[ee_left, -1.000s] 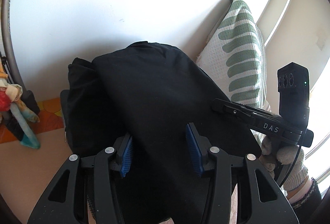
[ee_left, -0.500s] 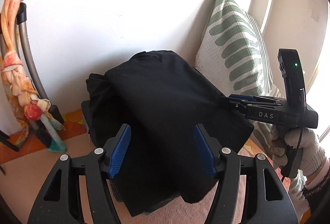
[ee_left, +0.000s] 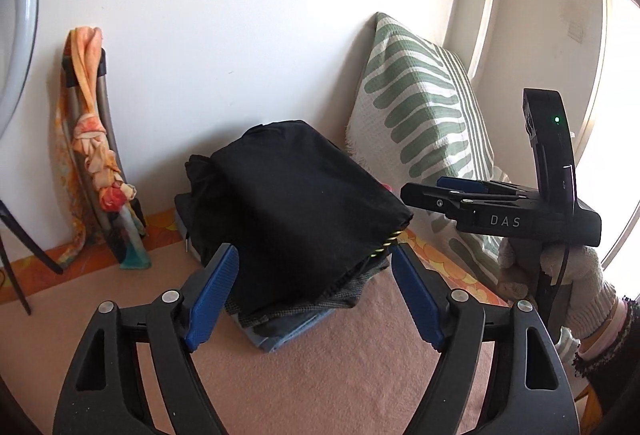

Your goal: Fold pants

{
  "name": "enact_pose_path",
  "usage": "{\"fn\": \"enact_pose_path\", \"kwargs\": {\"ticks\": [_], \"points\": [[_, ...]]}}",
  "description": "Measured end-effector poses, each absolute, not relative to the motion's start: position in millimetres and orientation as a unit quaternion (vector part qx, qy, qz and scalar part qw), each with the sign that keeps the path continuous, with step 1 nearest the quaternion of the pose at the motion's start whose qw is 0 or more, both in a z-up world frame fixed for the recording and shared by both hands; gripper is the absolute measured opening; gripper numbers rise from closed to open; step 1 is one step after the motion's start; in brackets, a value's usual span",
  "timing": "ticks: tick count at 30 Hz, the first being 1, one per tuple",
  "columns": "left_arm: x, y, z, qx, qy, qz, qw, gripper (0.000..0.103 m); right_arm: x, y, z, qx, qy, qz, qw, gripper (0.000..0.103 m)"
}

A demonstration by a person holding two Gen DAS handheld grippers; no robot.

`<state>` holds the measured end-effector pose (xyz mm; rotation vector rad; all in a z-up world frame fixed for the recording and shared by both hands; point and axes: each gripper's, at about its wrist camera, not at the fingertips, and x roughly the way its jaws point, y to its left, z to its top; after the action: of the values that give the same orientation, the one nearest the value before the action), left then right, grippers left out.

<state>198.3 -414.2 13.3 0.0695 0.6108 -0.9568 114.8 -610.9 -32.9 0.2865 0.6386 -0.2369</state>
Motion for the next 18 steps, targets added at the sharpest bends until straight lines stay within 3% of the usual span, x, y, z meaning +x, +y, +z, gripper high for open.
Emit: {"fn": "enact_pose_path", "kwargs": {"ticks": [9, 18], "points": [[150, -361, 34, 0.021, 0.265, -0.439, 0.859, 0.084, 71, -558, -14, 0.132, 0.287, -0.119, 0.941, 0.103], [108, -324, 34, 0.013, 0.262, -0.423, 0.867, 0.084, 28, -505, -9, 0.114, 0.271, -0.114, 0.949, 0.103]]}}
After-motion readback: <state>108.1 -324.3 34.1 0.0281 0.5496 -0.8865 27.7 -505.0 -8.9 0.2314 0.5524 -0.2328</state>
